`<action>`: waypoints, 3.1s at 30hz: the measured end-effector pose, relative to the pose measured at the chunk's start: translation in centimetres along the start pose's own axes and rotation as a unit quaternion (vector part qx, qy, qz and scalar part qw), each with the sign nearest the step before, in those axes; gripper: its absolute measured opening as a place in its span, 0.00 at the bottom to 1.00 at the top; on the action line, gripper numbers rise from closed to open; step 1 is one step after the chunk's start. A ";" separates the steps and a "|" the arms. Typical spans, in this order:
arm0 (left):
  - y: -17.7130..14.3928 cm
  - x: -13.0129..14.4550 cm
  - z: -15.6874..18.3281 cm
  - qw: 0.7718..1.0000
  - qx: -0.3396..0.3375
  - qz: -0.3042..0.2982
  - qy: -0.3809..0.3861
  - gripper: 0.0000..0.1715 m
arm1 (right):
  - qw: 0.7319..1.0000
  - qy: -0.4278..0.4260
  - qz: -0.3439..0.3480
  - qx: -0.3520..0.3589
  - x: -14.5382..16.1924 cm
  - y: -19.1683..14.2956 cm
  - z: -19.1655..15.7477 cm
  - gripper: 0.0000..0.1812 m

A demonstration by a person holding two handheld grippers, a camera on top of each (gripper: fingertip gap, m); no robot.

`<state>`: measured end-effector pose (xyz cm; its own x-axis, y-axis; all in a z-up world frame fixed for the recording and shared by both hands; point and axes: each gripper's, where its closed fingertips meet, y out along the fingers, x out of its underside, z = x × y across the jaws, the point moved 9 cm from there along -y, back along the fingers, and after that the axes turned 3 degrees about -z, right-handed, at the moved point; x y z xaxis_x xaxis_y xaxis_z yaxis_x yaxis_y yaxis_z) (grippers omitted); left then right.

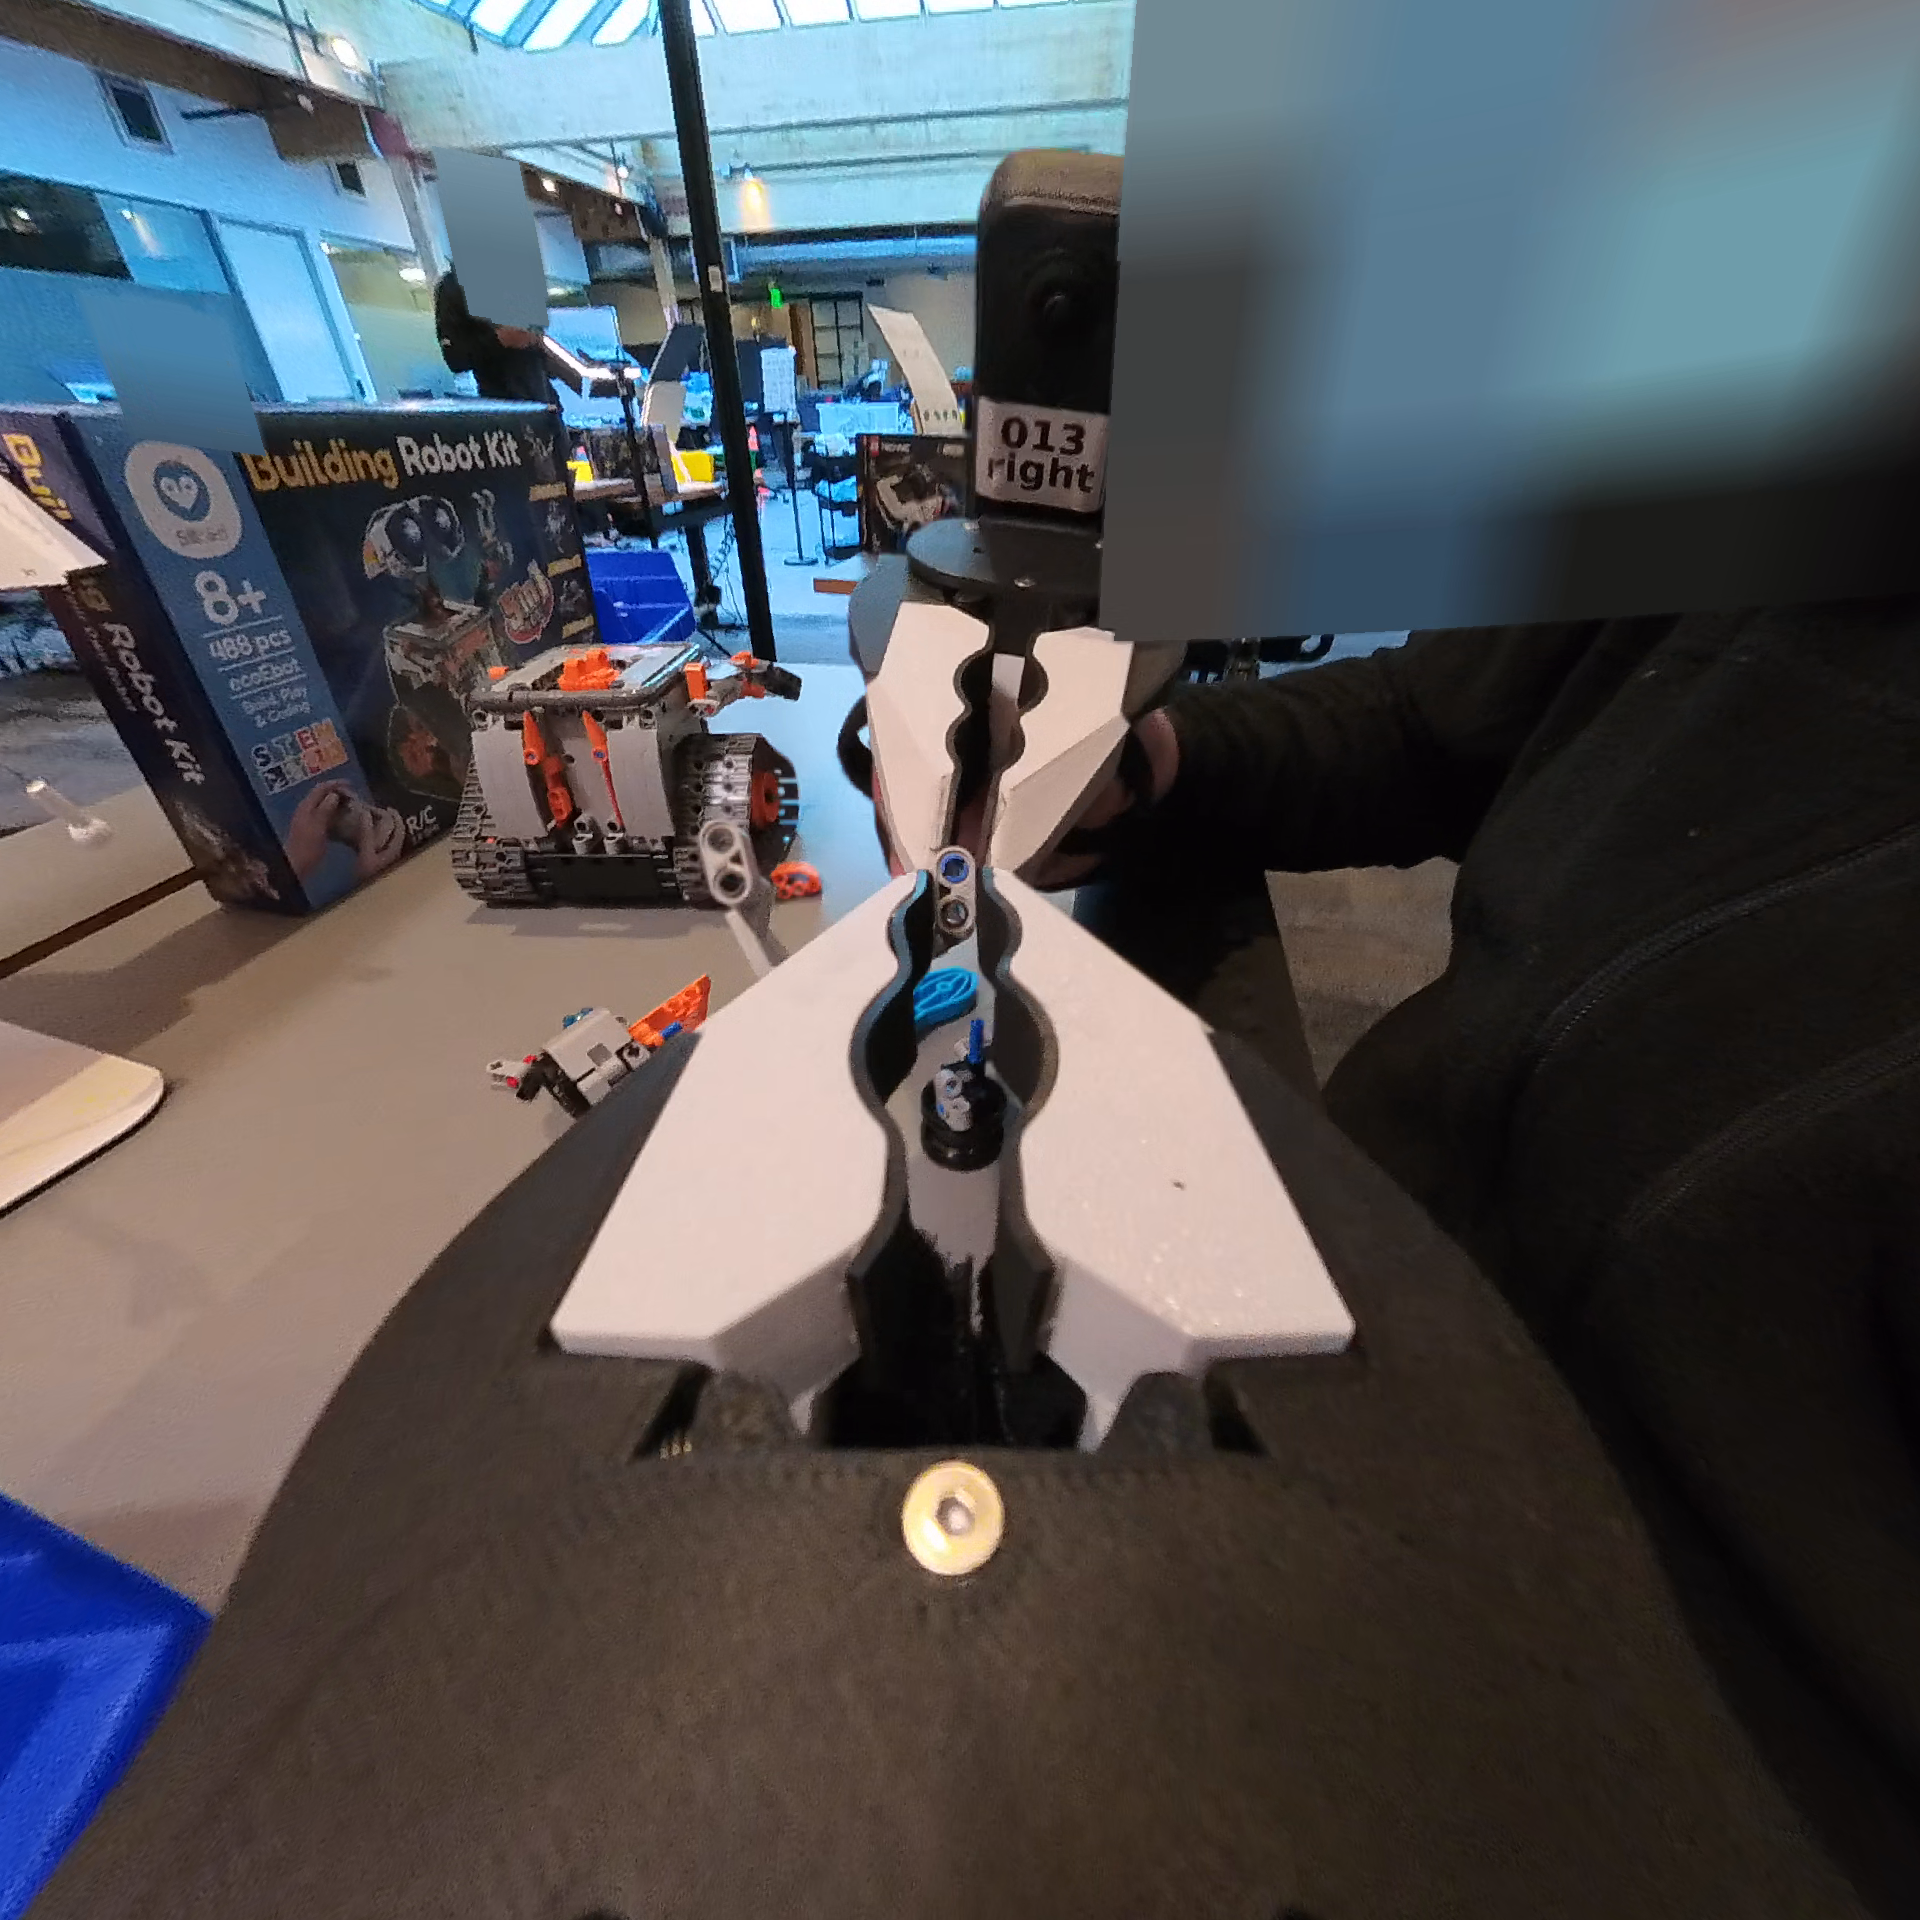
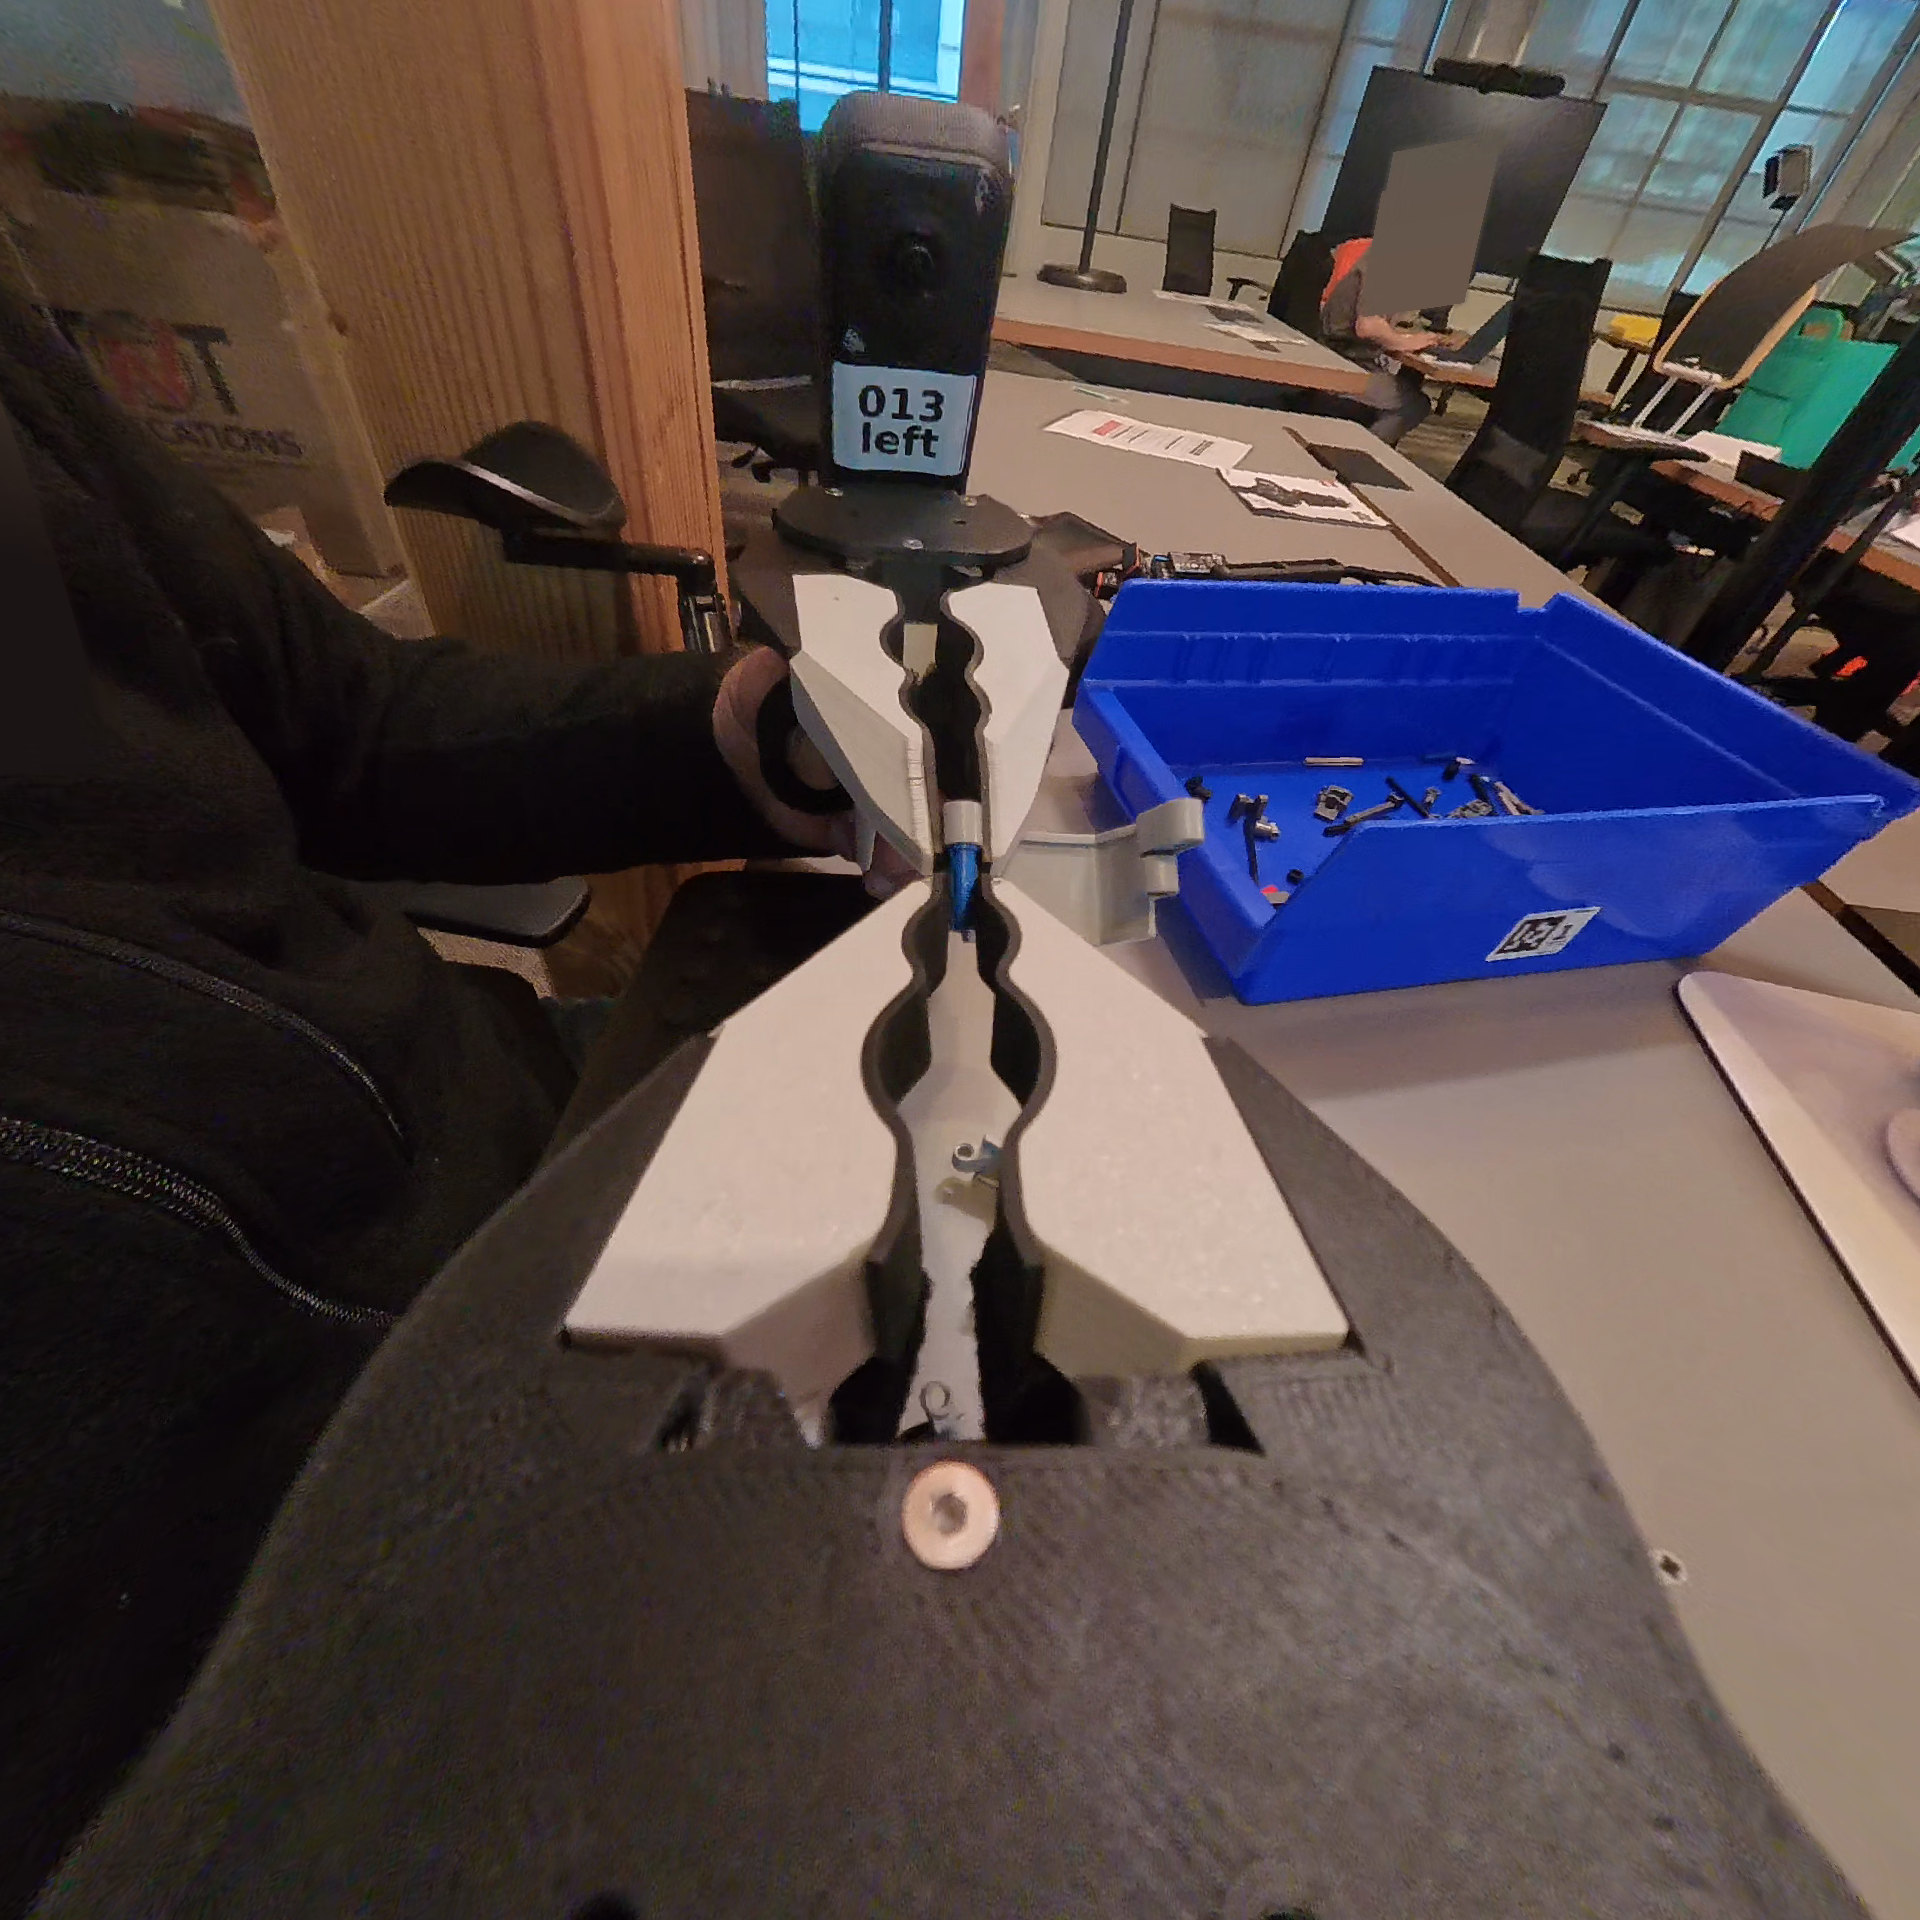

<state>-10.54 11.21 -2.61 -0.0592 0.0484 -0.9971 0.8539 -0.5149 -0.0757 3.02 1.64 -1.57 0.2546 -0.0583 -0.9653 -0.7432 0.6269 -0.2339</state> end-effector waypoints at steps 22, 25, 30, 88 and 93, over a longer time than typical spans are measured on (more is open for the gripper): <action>-3.5 -0.5 0.3 0.964 -0.063 0.235 -0.105 0.03 | 0.998 -0.049 -0.036 0.008 0.9 -2.6 -0.4 0.00; -1.7 -1.0 0.5 0.989 -0.085 0.117 -0.036 0.03 | 0.998 -0.036 -0.053 0.011 1.4 -3.1 0.7 0.01; -1.3 0.6 0.2 0.991 -0.045 -0.127 -0.016 0.03 | 0.994 -0.045 -0.088 0.044 1.9 -4.8 2.5 0.01; -0.4 7.7 -2.6 0.947 -0.092 -0.306 -0.016 0.24 | 0.916 0.064 -0.393 -0.038 7.1 5.1 4.8 0.00; -0.9 7.5 -2.9 0.956 -0.106 -0.271 -0.028 0.25 | 0.916 0.103 -0.387 -0.016 7.6 5.4 5.5 0.00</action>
<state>-10.25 14.56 -9.94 -0.5461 0.2101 -0.8110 0.7745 -0.2424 -0.5843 4.34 8.87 -9.56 0.5934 -0.6238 -0.5087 -0.4081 0.3116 -0.8581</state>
